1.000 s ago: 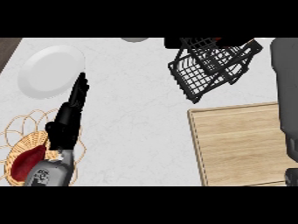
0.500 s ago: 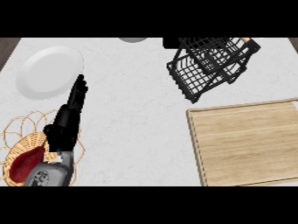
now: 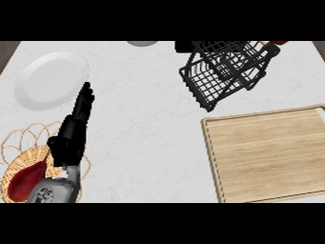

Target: Pick the bell pepper from the tray and place it in the tiered basket

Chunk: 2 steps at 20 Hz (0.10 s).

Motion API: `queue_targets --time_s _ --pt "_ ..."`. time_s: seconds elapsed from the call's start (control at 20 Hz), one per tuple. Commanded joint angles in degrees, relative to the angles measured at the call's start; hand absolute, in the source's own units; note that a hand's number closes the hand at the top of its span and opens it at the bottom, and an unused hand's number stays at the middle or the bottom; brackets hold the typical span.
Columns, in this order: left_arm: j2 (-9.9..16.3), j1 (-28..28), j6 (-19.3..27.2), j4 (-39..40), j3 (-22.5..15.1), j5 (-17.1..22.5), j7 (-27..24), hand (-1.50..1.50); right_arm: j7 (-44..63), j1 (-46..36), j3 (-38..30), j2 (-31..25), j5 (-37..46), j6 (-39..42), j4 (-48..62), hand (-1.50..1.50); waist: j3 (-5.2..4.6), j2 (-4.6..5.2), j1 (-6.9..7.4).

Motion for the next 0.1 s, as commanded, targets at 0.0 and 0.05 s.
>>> queue_targets --time_s 0.0,0.05 --pt "2.3 -1.5 -2.3 -1.9 2.0 1.7 2.6 0.0 -7.1 6.0 -6.1 -8.9 -5.2 6.5 7.5 -1.5 0.06 0.16 0.52" --pt "-0.2 -3.2 0.2 -0.4 0.6 -0.4 3.1 0.0 -9.1 8.2 -5.5 -8.2 -5.5 6.1 7.6 -1.5 0.02 0.12 0.46"
